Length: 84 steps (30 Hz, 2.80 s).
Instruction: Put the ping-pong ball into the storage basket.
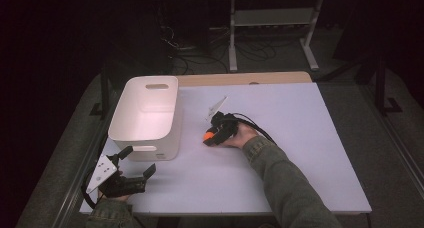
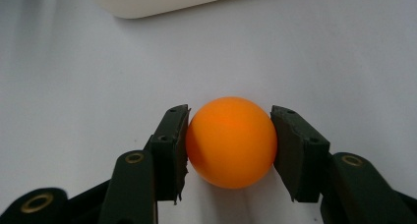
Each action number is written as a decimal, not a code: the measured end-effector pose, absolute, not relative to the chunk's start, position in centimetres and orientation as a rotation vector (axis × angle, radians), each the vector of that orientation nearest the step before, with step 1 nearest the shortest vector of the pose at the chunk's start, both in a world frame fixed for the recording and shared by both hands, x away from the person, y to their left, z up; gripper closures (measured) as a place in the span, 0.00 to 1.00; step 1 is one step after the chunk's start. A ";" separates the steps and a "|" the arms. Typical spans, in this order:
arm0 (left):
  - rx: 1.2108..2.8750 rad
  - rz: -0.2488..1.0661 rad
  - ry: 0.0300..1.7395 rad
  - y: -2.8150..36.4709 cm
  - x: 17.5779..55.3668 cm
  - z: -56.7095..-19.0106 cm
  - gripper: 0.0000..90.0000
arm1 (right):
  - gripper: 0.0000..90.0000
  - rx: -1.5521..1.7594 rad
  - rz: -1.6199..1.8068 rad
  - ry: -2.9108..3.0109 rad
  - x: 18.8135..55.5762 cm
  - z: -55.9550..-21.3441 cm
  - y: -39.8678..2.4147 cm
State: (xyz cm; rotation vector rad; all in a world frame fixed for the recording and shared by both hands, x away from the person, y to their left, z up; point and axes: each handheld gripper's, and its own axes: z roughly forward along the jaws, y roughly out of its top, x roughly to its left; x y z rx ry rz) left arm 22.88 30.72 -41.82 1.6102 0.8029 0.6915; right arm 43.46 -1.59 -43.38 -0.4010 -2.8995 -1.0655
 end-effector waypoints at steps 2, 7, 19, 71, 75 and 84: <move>1.613 0.693 0.802 30.7 22.9 -41.8 0.02 | 0.55 -0.408 -1.082 -2.891 43.5 -43.1 -1.8; 1.611 0.692 0.802 30.7 22.9 -41.8 0.02 | 0.55 -0.407 -1.110 -2.885 43.4 -42.1 -2.1; 1.614 0.692 0.805 30.7 22.9 -41.8 0.02 | 0.55 -0.394 -1.133 -2.884 43.2 -40.0 -2.3; 1.610 0.687 0.807 30.7 22.9 -41.8 0.02 | 0.55 -0.251 -1.128 -2.956 43.1 -32.6 0.2; 1.611 0.687 0.806 30.7 22.9 -41.8 0.02 | 0.55 -0.244 -1.130 -2.959 43.2 -32.0 0.5; 1.610 0.687 0.805 30.7 22.9 -41.8 0.02 | 0.55 -0.218 -1.134 -2.970 43.2 -30.8 1.1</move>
